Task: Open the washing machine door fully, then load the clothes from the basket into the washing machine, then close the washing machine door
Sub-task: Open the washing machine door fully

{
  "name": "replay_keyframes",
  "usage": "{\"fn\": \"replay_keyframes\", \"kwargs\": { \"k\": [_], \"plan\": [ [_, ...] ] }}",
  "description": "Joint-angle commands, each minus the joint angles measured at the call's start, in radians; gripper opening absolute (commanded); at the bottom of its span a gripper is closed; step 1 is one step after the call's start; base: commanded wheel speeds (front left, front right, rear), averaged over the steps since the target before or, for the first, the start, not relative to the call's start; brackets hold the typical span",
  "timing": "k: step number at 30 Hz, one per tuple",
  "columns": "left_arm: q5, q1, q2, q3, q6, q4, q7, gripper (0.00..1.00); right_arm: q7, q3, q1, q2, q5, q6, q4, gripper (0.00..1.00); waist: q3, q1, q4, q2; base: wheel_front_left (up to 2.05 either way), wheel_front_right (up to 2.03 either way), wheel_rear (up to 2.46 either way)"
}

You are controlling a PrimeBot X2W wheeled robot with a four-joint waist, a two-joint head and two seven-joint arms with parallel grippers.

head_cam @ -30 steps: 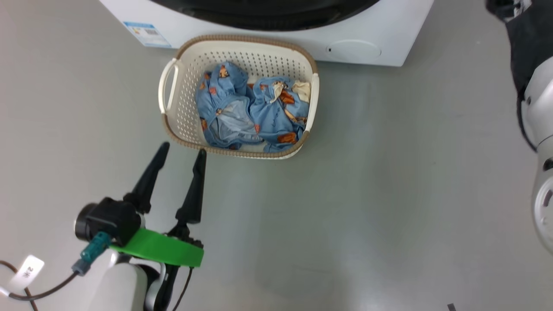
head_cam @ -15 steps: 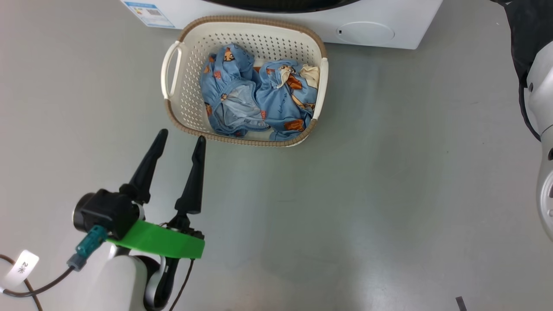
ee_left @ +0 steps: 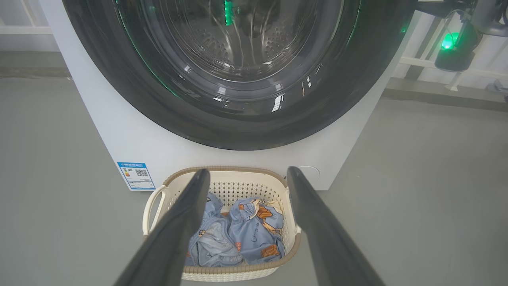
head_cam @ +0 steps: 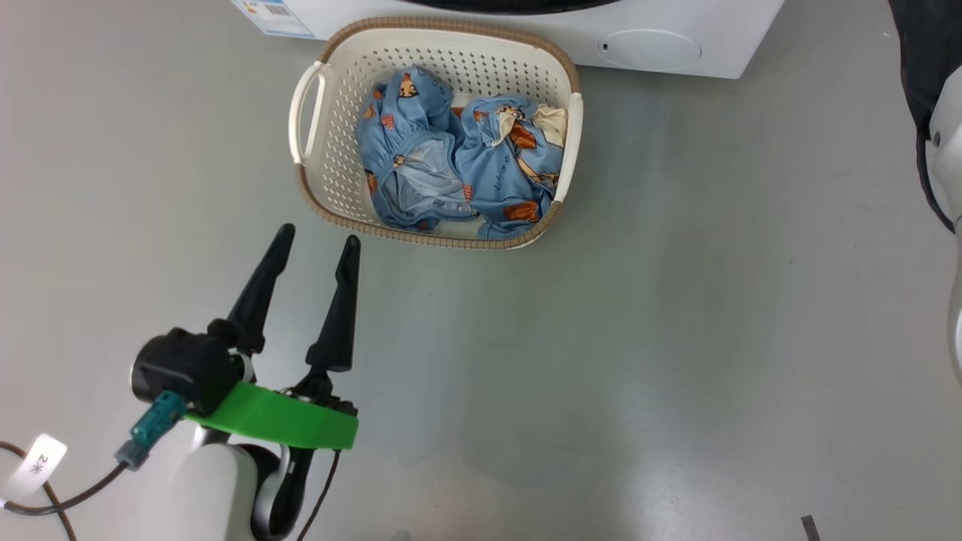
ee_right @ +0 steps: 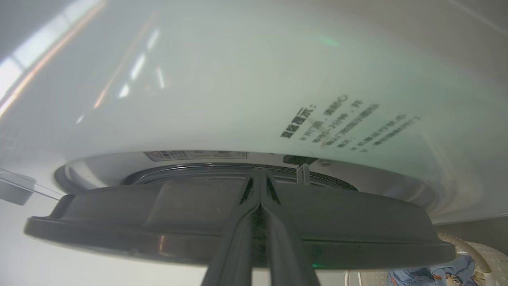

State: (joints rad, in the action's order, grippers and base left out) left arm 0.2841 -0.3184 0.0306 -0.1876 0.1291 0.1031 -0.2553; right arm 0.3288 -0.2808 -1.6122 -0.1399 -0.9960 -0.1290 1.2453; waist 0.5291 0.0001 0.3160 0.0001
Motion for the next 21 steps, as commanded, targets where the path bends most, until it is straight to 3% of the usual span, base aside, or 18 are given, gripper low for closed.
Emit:
{"fn": "replay_keyframes", "kwargs": {
  "k": [1, 21],
  "plan": [
    [0.010, -0.014, 0.020, 0.029, 0.002, -0.029, -0.006, 1.00, -0.005, 0.001, -0.047, 0.029, 0.008, -0.002, -0.020, 0.00, 0.001, -0.0001, 0.001, -0.0001, 0.00, 0.00, 0.00],
    [0.036, -0.013, 0.020, 0.019, 0.002, -0.028, -0.006, 1.00, -0.016, -0.008, -0.093, 0.025, 0.047, -0.002, 0.029, 0.00, 0.030, -0.0001, 0.025, -0.0001, 0.00, 0.00, 0.00]
  ]
}}
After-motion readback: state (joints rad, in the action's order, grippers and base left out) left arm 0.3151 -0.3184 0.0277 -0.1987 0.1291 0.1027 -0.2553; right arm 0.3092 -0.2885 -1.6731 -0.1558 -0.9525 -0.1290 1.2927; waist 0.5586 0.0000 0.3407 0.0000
